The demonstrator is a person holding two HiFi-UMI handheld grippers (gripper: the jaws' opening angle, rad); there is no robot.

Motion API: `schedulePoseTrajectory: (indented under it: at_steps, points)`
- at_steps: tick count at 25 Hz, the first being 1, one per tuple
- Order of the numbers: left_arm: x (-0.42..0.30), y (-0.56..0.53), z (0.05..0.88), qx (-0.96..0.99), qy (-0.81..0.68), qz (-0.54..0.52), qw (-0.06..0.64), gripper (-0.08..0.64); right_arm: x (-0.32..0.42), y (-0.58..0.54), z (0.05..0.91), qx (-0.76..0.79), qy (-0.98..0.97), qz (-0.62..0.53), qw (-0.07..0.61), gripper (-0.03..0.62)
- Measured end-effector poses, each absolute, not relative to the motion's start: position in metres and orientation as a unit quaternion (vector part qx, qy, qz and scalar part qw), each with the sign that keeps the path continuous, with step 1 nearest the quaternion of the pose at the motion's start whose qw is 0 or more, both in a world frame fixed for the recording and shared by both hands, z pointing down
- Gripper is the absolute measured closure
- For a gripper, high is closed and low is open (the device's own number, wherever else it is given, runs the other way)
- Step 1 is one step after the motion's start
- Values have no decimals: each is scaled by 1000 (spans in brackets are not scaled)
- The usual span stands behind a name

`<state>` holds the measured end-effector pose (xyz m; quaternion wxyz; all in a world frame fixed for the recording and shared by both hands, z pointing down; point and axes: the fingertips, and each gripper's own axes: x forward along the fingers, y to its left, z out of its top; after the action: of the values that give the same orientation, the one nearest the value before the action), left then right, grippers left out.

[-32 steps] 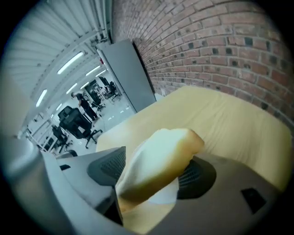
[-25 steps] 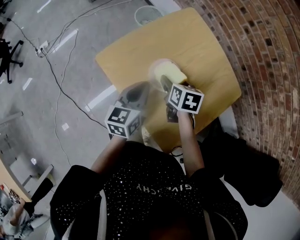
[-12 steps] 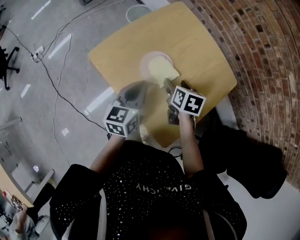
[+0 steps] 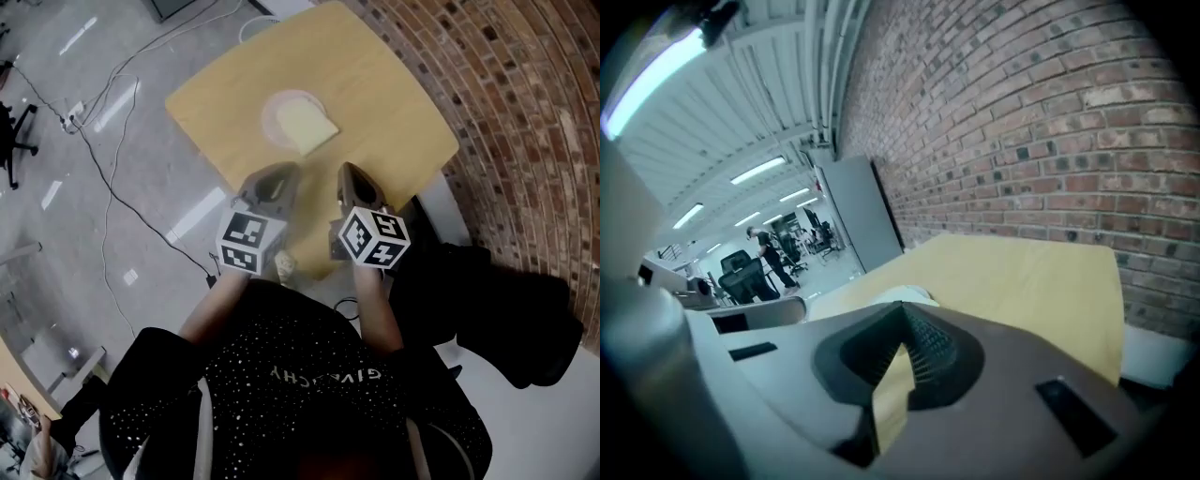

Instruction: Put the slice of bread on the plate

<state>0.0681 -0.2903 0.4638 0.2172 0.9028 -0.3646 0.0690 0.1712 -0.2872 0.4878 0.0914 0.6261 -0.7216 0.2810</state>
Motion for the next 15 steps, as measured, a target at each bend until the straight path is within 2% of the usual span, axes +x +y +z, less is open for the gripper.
schedulePoseTrajectory:
  at_steps: [6,15]
  points:
    - [84,-249,457,909,-361,64,200,549,158,-245,459,605,-764,209,80,581]
    - [96,-197,446,915,-353,58,185,549,154,-200,444,597,-776,193,62,581]
